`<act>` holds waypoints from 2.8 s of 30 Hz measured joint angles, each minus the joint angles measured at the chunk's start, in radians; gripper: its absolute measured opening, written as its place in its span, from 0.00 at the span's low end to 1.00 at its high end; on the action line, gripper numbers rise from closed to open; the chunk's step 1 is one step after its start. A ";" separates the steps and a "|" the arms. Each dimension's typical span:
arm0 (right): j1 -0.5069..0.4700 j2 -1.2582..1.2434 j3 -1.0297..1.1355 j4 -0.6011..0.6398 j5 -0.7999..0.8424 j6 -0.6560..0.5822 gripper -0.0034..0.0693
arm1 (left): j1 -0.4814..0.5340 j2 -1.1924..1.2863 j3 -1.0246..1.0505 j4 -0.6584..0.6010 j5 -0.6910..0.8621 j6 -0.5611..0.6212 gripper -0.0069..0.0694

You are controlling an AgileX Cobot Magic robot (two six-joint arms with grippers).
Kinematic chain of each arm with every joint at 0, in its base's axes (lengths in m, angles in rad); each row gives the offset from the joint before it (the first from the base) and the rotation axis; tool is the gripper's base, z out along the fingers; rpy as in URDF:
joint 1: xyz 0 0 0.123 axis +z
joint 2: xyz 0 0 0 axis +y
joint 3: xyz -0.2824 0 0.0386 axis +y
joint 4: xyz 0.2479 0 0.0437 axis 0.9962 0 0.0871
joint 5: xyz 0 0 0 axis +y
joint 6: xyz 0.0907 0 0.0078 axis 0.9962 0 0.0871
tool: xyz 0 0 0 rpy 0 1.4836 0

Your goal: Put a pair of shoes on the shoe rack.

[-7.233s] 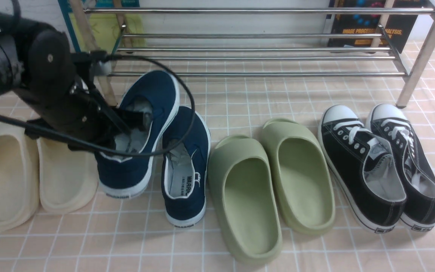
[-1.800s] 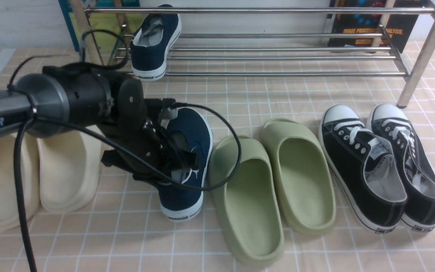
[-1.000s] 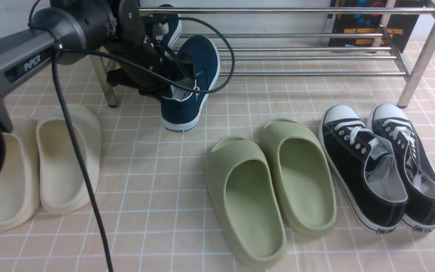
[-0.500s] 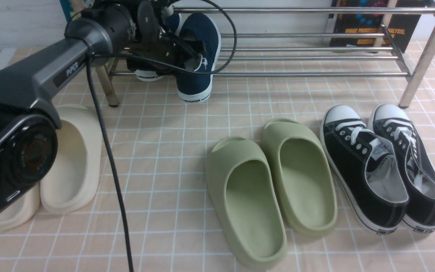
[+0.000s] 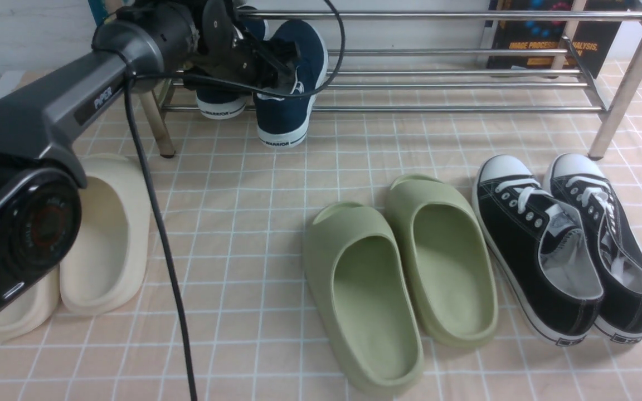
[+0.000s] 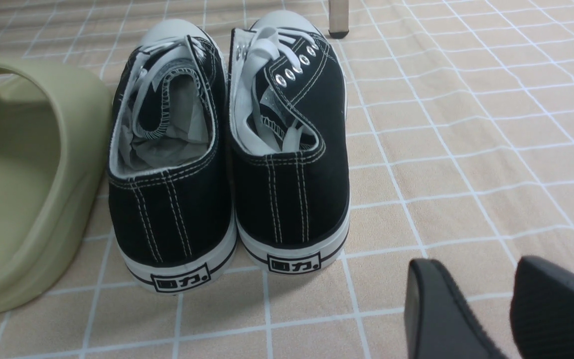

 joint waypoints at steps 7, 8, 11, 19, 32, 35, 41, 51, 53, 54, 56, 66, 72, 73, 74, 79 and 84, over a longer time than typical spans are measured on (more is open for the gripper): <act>0.000 0.000 0.000 0.000 0.000 0.000 0.38 | 0.000 -0.160 -0.002 0.040 0.285 0.172 0.52; 0.000 0.000 0.000 0.000 0.000 0.000 0.38 | 0.000 -0.179 -0.002 0.039 0.318 0.197 0.50; 0.000 0.000 0.000 0.000 0.000 0.000 0.38 | 0.000 -0.213 -0.007 0.011 0.429 0.264 0.42; 0.000 0.000 0.000 0.000 0.000 0.000 0.38 | 0.000 -0.146 0.192 -0.256 0.381 0.448 0.33; 0.000 0.000 0.000 0.000 0.000 0.000 0.38 | -0.002 -0.008 0.123 -0.328 0.048 0.404 0.33; 0.000 0.000 0.000 0.000 0.000 0.000 0.38 | -0.002 0.024 0.039 -0.311 0.034 0.399 0.33; 0.000 0.000 0.000 0.000 0.000 0.000 0.38 | -0.002 0.071 -0.051 -0.263 0.058 0.380 0.33; 0.000 0.000 0.000 0.000 0.000 0.000 0.38 | -0.001 -0.054 -0.058 -0.103 0.264 0.345 0.33; 0.000 0.000 0.000 0.000 0.000 0.000 0.38 | -0.001 -0.147 -0.058 -0.046 0.320 0.345 0.33; 0.000 0.000 0.000 0.000 0.000 0.000 0.38 | -0.001 -0.175 -0.058 -0.023 0.334 0.345 0.33; 0.000 0.000 0.000 0.000 0.000 0.000 0.38 | -0.001 -0.273 -0.059 0.026 0.385 0.345 0.33; 0.000 0.000 0.000 0.000 0.000 0.000 0.38 | -0.001 -0.718 -0.009 0.220 0.560 0.338 0.33; 0.000 0.000 0.000 0.000 0.000 0.000 0.38 | -0.001 -1.003 0.322 0.242 0.560 0.287 0.33; 0.000 0.000 0.000 0.000 0.000 0.000 0.38 | -0.001 -1.043 0.380 0.242 0.560 0.279 0.33; 0.000 0.000 0.000 0.000 0.000 0.000 0.38 | -0.001 -1.092 0.452 0.243 0.557 0.270 0.33; 0.000 0.000 0.000 0.000 0.000 0.000 0.38 | -0.001 -1.312 0.733 0.277 0.506 0.215 0.34; 0.000 0.000 0.000 0.000 0.000 0.000 0.38 | -0.001 -1.471 0.883 0.287 0.496 0.178 0.35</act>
